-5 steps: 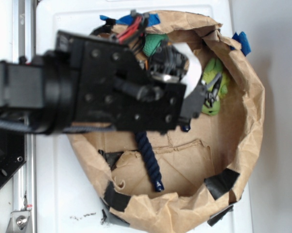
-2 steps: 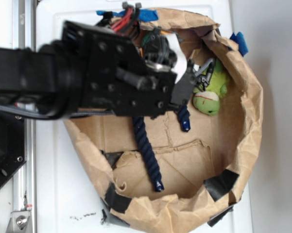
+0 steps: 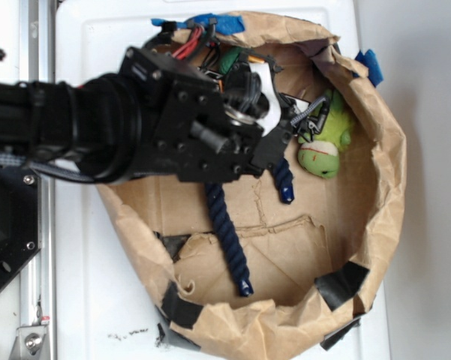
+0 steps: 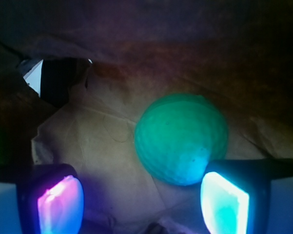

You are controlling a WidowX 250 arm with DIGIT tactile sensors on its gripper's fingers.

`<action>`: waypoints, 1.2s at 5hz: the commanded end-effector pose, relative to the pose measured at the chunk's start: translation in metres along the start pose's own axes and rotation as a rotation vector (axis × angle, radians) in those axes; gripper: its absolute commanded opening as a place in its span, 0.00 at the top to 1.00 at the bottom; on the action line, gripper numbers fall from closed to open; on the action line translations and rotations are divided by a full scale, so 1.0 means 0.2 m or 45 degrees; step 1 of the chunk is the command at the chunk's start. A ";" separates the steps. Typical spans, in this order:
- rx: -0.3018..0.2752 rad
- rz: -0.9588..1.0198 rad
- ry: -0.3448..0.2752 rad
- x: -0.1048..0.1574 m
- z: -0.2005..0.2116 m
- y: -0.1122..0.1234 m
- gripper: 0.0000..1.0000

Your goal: Grab the green ball.

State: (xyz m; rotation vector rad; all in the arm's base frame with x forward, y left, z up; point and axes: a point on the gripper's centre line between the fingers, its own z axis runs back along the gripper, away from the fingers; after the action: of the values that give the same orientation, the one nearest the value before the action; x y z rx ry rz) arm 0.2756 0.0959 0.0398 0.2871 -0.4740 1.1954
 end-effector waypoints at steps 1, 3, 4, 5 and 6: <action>-0.023 0.062 -0.017 0.09 0.04 0.07 0.00; -0.017 0.070 -0.016 0.09 0.03 0.05 0.00; -0.005 0.077 -0.015 0.10 0.02 0.05 0.00; 0.004 0.080 -0.012 0.10 0.03 0.06 0.00; 0.056 0.104 -0.004 0.11 0.04 0.07 0.00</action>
State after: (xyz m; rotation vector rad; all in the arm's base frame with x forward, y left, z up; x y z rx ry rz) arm 0.2660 0.1015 0.0416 0.3261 -0.4232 1.2629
